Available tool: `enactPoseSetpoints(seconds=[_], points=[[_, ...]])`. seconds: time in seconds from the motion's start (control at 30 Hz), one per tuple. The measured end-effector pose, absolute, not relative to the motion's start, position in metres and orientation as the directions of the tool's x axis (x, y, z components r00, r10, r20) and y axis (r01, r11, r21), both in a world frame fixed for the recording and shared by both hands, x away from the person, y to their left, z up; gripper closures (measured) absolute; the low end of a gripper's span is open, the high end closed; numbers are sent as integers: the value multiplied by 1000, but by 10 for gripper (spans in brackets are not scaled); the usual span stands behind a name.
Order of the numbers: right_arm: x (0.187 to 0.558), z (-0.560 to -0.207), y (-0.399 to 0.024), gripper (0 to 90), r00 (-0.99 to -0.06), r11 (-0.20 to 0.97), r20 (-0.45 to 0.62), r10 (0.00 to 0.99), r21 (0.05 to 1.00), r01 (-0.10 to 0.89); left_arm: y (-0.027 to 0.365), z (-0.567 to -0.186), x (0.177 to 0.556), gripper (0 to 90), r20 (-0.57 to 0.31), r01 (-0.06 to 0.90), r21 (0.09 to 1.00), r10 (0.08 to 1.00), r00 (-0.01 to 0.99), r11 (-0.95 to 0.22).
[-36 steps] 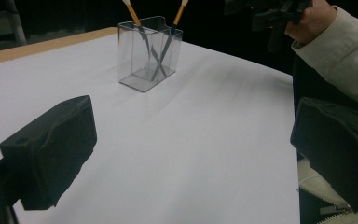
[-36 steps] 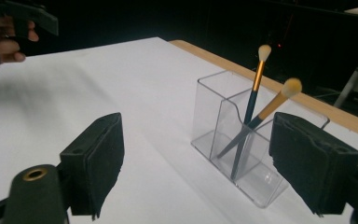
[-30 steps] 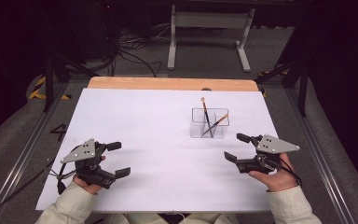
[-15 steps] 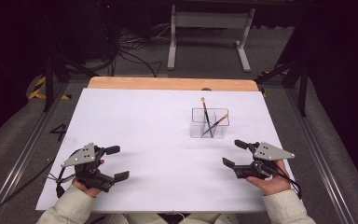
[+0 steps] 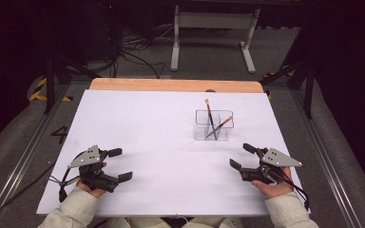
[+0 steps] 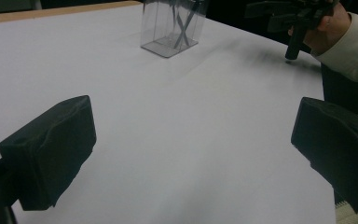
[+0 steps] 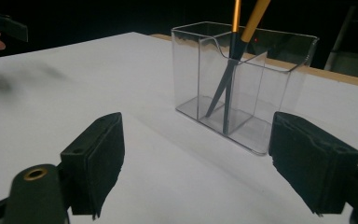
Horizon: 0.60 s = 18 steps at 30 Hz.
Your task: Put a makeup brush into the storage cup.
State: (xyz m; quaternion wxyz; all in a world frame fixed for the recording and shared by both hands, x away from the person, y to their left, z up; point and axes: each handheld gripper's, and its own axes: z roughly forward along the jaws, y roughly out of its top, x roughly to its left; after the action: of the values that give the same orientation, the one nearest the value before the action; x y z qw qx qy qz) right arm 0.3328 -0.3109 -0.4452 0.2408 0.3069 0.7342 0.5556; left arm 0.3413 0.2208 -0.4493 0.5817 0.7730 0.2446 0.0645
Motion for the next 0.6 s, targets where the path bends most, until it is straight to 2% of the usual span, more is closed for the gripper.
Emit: enactPoseSetpoints(seconds=[0.6], points=[[334, -455, -312, 187, -688, 195, 2, 726, 958, 209, 223, -451, 343, 4, -188, 305, 932, 458, 869, -197]])
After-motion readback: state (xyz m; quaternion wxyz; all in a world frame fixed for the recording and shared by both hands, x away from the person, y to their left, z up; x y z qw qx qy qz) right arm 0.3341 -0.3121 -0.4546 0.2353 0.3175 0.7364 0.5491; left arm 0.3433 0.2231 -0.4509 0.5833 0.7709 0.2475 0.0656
